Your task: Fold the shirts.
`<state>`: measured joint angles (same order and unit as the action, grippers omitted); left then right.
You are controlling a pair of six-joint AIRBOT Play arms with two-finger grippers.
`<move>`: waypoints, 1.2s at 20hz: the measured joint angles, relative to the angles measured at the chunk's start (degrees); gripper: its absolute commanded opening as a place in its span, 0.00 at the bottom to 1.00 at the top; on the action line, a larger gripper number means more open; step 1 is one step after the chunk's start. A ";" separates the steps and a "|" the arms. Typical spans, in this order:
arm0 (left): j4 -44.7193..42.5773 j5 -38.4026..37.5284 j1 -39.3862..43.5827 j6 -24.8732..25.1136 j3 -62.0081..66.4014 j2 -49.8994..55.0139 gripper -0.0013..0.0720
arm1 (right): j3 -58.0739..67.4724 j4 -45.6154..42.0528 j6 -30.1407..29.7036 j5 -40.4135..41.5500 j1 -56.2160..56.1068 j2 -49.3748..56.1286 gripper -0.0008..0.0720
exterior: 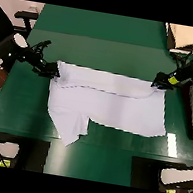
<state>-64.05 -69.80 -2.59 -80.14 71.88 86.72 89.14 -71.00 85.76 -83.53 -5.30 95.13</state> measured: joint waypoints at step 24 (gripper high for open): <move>14.69 6.49 0.11 -2.36 -53.02 -36.85 0.31 | -22.60 5.11 -0.72 4.02 0.83 -30.86 0.63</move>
<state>-49.36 -63.31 -2.48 -82.50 18.85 49.87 66.54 -65.89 85.03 -79.50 -4.47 64.27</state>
